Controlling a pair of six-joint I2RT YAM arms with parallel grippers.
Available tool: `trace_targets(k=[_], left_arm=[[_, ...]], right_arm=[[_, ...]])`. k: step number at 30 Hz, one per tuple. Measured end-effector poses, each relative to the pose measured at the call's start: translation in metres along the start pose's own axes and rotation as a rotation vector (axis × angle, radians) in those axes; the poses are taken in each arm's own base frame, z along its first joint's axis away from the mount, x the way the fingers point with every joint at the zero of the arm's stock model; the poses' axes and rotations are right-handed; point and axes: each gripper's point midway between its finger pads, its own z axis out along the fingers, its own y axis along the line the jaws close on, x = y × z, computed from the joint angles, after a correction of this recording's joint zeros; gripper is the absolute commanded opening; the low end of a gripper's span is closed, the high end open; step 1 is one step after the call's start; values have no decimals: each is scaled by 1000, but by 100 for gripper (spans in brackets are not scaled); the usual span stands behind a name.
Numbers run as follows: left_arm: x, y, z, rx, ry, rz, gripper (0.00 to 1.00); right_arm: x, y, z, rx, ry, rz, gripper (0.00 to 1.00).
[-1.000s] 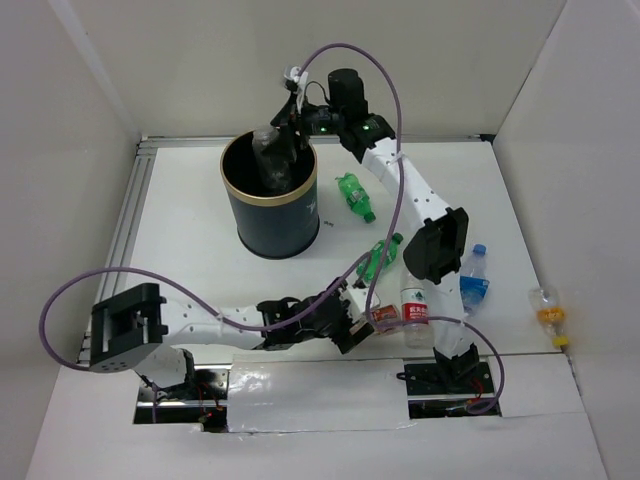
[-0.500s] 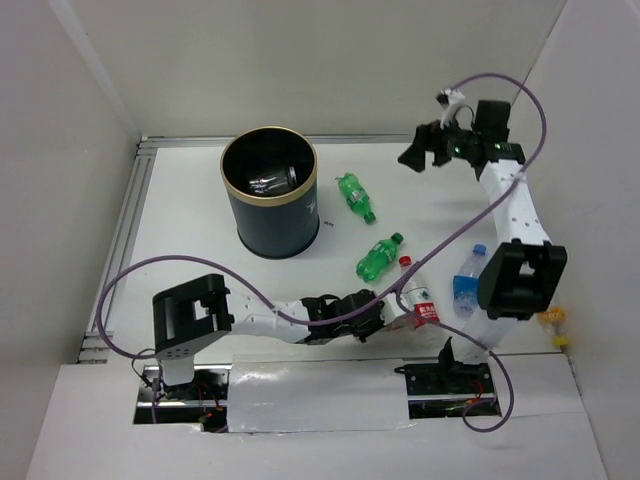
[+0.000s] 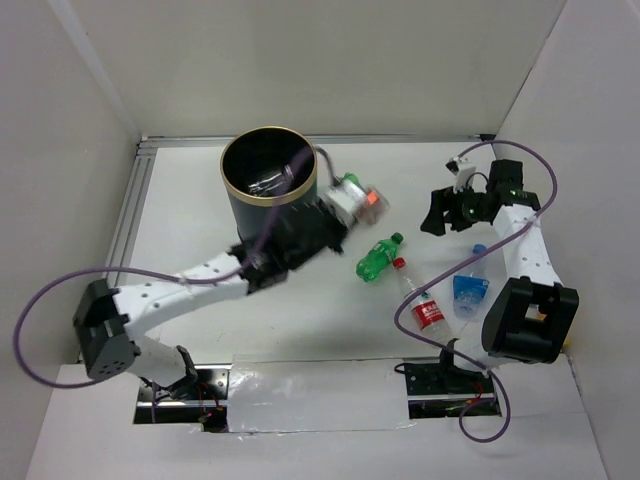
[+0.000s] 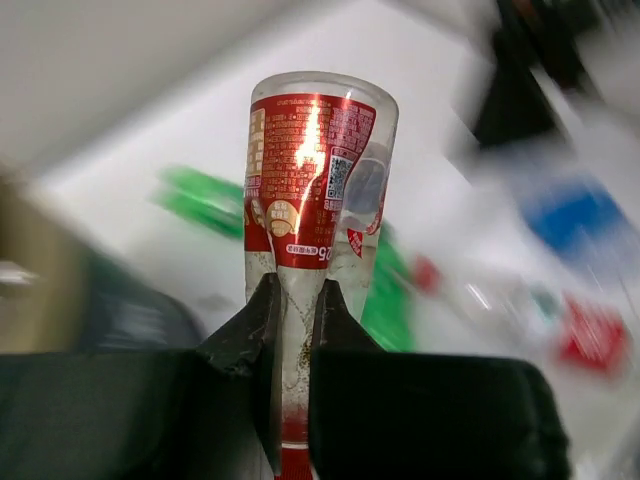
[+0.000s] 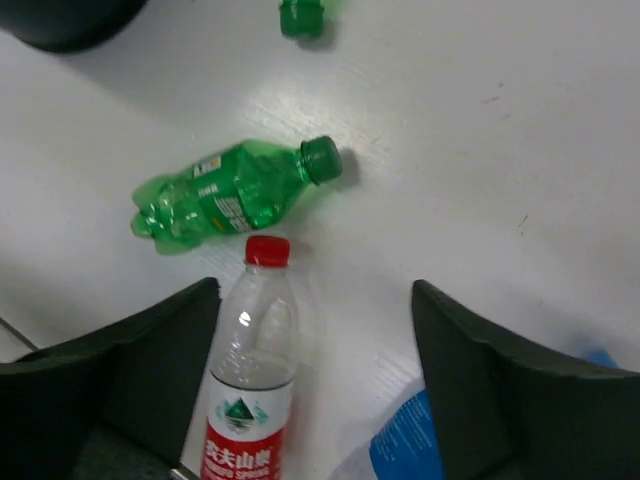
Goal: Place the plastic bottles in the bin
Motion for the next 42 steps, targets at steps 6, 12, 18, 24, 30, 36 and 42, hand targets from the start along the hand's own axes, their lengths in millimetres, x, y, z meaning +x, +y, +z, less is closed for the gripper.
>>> trace_targets(k=[6, 12, 18, 24, 30, 36, 42], left_arm=[[-110, 183, -55, -482, -306, -138, 0], [-67, 274, -46, -758, -204, -158, 33], [15, 294, -23, -833, 52, -128, 94], [-10, 272, -30, -800, 15, -83, 99], [-77, 174, -46, -562, -166, -37, 99], [-40, 91, -70, -360, -181, -74, 99], [74, 35, -67, -254, 49, -111, 98]], right_arm=[[42, 18, 3, -62, 111, -42, 47], [65, 35, 14, -143, 218, -81, 100], [87, 49, 24, -154, 320, -144, 100], [115, 48, 36, -132, 449, -139, 97], [144, 42, 51, -112, 603, -135, 86], [165, 35, 56, -104, 702, -130, 45], [157, 33, 39, -146, 708, -131, 7]])
